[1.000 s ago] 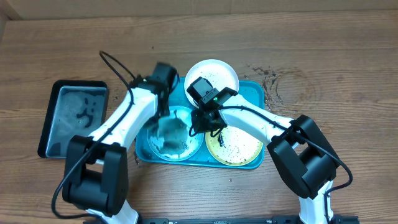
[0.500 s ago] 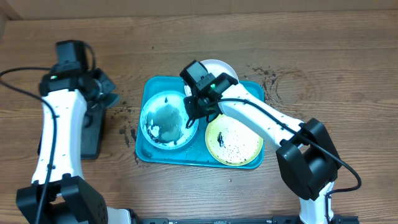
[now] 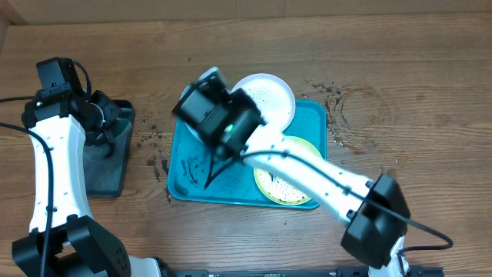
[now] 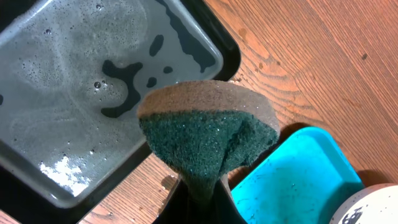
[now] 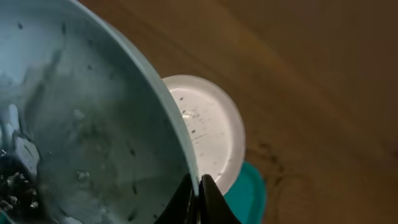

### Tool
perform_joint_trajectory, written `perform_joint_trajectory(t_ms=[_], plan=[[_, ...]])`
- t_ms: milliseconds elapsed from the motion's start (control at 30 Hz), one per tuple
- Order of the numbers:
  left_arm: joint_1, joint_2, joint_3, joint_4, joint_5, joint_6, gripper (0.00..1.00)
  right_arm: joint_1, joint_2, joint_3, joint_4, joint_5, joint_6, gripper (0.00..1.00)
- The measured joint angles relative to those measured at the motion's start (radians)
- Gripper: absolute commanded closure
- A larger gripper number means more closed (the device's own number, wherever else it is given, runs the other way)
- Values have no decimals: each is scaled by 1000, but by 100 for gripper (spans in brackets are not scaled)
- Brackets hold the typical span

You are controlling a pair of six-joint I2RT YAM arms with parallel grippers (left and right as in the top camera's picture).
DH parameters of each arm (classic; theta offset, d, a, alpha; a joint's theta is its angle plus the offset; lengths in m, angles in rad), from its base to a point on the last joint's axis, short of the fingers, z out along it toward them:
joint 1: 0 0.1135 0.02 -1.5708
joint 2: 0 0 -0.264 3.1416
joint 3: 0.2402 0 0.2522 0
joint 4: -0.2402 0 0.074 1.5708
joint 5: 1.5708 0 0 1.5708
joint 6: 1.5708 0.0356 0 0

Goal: Clean dirty plates on tray and stack at the side
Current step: 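Lift the blue-rimmed plate with the right gripper and carry it right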

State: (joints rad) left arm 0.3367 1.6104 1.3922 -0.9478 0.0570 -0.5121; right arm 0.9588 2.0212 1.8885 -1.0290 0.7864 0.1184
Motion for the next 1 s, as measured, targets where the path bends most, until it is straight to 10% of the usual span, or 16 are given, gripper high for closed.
perform_joint_trajectory(t_ms=[433,1000], plan=[[82,0,0,-9,88,17,96,128,-1,0,137,352,-385,96],[109,0,0,-10,129,18,96,128,-1,0,235,431,-515,96]])
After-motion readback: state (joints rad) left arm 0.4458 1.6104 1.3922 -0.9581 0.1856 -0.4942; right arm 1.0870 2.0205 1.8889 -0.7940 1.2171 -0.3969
